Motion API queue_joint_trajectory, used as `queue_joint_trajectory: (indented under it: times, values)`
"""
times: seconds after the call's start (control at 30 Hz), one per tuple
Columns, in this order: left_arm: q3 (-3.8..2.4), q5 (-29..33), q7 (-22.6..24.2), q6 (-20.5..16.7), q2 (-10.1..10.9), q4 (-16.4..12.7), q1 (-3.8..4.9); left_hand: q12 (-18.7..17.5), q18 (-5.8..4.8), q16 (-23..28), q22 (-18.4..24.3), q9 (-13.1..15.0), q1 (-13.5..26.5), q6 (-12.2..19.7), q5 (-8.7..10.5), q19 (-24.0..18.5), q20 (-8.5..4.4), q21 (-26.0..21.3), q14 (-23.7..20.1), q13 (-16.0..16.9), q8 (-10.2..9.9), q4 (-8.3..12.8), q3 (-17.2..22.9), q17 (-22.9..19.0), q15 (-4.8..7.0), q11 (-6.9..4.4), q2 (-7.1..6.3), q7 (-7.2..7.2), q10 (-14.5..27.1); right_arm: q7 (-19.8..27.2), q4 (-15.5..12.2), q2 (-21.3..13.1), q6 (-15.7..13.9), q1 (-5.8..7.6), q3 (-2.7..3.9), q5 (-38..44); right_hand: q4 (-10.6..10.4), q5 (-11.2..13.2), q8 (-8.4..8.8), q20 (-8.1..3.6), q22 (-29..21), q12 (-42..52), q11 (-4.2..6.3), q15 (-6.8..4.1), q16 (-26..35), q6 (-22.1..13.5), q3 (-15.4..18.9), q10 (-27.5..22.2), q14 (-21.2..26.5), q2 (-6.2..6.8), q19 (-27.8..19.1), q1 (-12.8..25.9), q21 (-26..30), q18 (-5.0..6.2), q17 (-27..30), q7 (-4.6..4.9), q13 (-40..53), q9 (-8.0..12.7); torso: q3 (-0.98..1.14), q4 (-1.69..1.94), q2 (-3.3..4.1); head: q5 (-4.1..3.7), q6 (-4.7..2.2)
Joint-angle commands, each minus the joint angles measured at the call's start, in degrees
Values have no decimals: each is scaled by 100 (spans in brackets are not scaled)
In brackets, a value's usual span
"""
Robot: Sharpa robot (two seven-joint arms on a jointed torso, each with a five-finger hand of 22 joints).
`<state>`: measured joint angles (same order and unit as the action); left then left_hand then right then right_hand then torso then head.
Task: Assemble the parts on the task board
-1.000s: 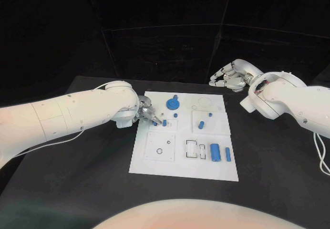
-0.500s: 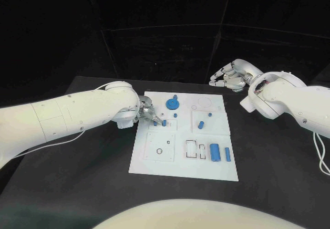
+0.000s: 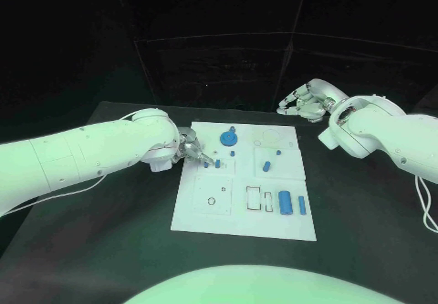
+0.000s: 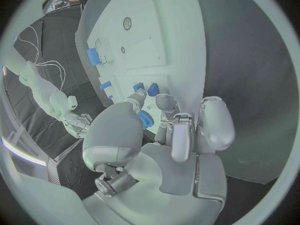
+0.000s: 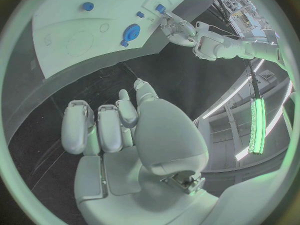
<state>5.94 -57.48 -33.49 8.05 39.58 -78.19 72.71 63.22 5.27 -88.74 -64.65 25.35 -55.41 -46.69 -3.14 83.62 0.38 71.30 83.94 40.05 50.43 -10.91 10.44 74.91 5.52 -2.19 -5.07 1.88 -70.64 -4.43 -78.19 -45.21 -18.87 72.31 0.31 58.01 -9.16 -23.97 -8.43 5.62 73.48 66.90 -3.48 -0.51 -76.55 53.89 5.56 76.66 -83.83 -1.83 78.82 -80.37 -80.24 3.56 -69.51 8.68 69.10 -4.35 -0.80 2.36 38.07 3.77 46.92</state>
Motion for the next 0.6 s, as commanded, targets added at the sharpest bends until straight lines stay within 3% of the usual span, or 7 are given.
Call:
queue_joint_trajectory:
  times: [0.03,0.07,0.1,0.13,0.27,0.43,0.6]
  values:
    - [-15,119,298,-518,52,-60,35,-257,59,132,377,-26,19,144,23,-151,9,-312,485,-402,2,-131,-244,1001,14,32,-76,30,244,46,9,10,-48,11,4,21,-31,41,-28,-10,-9,-25,-2,-32,32,-36,-1,-44,-216,-6,-41,71,26,46,9,-3,-9,9,5,2,-4,-14,7]
    - [-16,137,339,-553,56,-60,37,-345,86,180,515,-31,14,171,24,-197,12,-424,463,-543,-5,-152,-282,913,4,37,-84,42,325,46,10,11,-48,11,4,21,-33,42,-28,-10,-10,-25,-2,-32,32,-36,0,-43,-216,-6,-41,74,26,46,10,-3,-9,9,5,-1,-1,-11,5]
    - [-17,251,546,-738,72,-57,45,-568,175,377,1022,-44,-54,269,25,-392,40,-856,366,-862,-18,-220,-363,574,-40,74,-48,85,561,48,13,13,-44,11,4,21,-33,42,-28,-10,-10,-25,-2,-32,32,-36,0,-43,-216,-6,-41,74,26,46,10,-3,-9,9,5,-3,-1,-10,6]
    - [-18,398,757,-919,83,-43,52,-663,283,635,1654,-77,-153,427,26,-636,74,-1394,238,-953,-71,-252,-447,147,-86,129,-72,142,706,49,15,14,-41,11,3,21,-33,42,-28,-10,-10,-25,-2,-32,32,-36,0,-43,-216,-6,-41,74,26,46,10,-3,-9,9,7,-5,1,-9,4]
    - [-18,902,1437,-1335,98,38,72,-914,452,1375,2931,-289,-552,1012,22,-1233,261,-2618,-179,-1140,-342,-375,-710,-925,-316,393,-49,437,1271,50,23,18,-35,11,3,21,-37,44,-29,-10,-9,-24,-2,-32,32,-37,2,-43,-216,-6,-40,78,26,45,9,-3,-9,9,8,-3,-2,-16,7]
    - [-15,1319,2195,-1604,81,144,84,-1120,482,2044,3160,-498,-1001,1217,17,-1388,430,-2983,-620,-1371,-469,-387,-935,-1855,-478,579,15,617,1732,51,33,26,-28,11,3,21,-37,44,-29,-10,-9,-24,-2,-32,32,-37,2,-43,-216,-6,-40,78,26,45,9,-3,-9,9,5,-1,7,-32,4]
    - [16,1104,3302,-1541,-115,398,84,-1466,512,2432,3323,-703,-1967,1210,22,-1441,523,-3231,-890,-1684,-594,119,-600,-2411,-549,662,376,689,2160,53,45,46,-17,11,3,21,-47,44,-30,-10,-8,-23,-2,-32,32,-37,5,-42,-217,-7,-40,87,26,45,8,-4,-8,8,4,-8,7,-56,-11]
